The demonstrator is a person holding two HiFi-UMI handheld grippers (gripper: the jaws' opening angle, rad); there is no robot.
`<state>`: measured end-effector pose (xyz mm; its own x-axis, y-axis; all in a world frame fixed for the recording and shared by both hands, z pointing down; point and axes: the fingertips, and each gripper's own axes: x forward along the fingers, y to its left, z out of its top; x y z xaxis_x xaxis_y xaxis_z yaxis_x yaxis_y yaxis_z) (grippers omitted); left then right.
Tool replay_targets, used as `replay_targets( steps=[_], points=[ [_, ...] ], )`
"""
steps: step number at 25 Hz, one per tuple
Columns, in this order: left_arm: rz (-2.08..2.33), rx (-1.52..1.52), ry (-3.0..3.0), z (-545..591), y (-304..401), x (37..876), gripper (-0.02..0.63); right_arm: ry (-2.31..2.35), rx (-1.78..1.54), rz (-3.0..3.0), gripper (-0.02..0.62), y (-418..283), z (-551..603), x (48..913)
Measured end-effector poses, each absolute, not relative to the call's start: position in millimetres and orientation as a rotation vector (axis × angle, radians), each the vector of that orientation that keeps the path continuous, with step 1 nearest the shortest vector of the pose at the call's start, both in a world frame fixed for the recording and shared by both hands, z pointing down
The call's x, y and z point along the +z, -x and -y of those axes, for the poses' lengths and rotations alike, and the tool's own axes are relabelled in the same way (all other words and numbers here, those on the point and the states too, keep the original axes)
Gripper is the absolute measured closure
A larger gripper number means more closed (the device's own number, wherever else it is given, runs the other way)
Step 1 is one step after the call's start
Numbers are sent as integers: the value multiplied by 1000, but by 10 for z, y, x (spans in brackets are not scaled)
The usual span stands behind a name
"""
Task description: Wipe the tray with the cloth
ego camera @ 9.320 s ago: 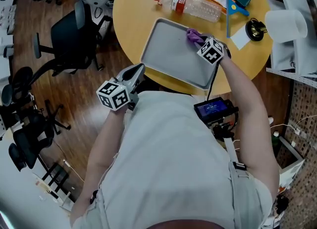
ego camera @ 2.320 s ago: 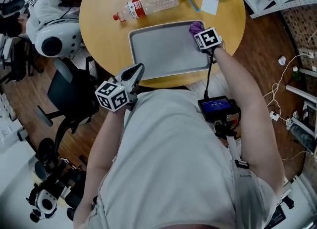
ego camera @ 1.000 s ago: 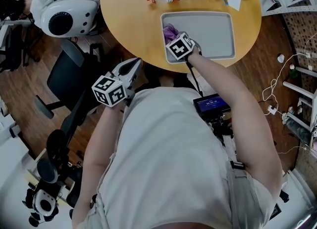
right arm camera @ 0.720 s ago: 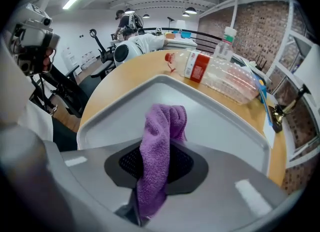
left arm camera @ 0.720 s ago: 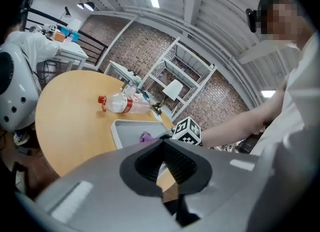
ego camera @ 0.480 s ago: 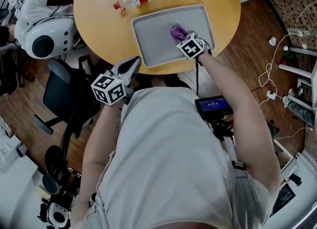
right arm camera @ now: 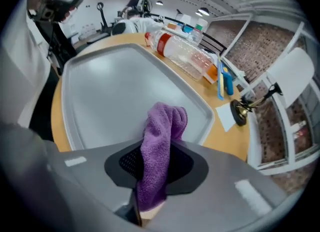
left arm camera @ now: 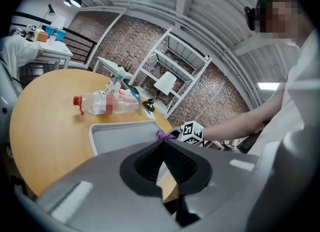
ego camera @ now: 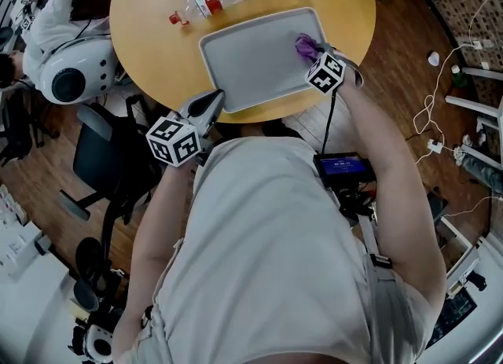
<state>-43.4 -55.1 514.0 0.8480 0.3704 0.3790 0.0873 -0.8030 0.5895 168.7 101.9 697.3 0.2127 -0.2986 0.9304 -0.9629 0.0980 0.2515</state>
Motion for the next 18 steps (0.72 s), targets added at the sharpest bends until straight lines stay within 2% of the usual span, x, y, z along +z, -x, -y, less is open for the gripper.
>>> replay_targets(
  steps=[4, 9, 13, 18],
  points=[
    [-339, 663, -2450, 568, 426, 5145, 606, -1401, 713, 1109, 517, -1880, -1140, 6996],
    [-331, 648, -2448, 627, 467, 5118, 606, -1666, 1006, 1022, 522, -1849, -1187, 6980],
    [-329, 648, -2431, 657, 639, 5162, 606, -1824, 1207, 1018, 522, -1579, -1168, 6932],
    [-313, 652, -2419, 745, 875, 5207, 606, -1784, 1226, 1082, 523, -1087, -876, 6933]
  ],
)
